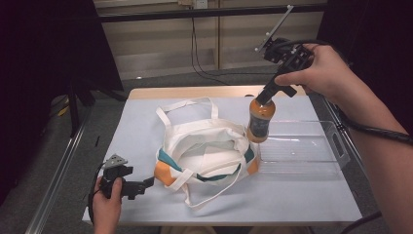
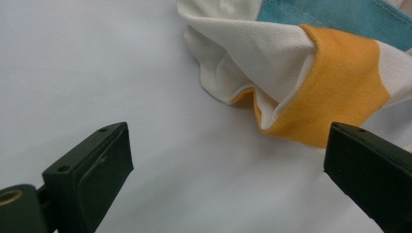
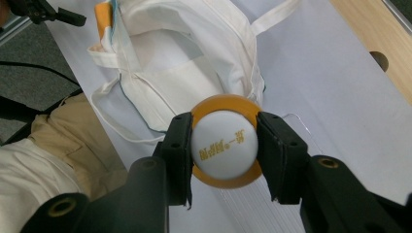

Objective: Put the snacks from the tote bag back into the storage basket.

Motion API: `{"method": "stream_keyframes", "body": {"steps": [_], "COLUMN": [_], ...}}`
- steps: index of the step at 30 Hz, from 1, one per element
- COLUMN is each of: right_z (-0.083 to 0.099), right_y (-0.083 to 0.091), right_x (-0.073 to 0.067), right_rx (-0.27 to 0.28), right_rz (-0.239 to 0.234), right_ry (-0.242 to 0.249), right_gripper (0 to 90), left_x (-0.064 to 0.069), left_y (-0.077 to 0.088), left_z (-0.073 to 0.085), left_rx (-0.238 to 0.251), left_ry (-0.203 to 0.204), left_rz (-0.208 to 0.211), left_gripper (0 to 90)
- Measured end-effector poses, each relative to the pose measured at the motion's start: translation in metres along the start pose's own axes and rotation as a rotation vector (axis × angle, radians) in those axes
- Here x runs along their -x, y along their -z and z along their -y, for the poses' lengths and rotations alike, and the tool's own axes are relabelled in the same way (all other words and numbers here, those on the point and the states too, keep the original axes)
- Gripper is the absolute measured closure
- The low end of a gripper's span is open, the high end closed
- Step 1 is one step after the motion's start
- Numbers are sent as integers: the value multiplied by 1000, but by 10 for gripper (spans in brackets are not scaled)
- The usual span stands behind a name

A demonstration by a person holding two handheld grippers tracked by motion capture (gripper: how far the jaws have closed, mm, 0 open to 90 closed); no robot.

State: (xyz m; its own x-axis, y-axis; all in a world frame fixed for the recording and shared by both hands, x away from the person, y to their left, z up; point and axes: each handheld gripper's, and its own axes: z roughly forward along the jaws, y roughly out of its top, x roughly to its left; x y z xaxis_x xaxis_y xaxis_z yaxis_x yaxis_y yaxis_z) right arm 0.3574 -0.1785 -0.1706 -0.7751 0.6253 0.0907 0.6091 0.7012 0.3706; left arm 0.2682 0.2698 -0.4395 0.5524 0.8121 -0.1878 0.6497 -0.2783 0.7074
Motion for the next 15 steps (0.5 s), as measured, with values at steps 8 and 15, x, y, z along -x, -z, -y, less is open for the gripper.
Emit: {"method": "stream_keyframes", "body": {"steps": [8,15], "right_z": [8,18], "right_y": [-1,-3], "right_x": [4,10], "right_rx": [-3,-2], "right_rz": [5,10], "right_ry": [-7,-22], "right_gripper": [594,594], "left_x": [2,2], "left_y": [-1,-2], "left_z": [0,0], "left_rx": [11,8], "left_ry": [13,8], "left_rz": [4,0], "left_gripper": [35,35]}}
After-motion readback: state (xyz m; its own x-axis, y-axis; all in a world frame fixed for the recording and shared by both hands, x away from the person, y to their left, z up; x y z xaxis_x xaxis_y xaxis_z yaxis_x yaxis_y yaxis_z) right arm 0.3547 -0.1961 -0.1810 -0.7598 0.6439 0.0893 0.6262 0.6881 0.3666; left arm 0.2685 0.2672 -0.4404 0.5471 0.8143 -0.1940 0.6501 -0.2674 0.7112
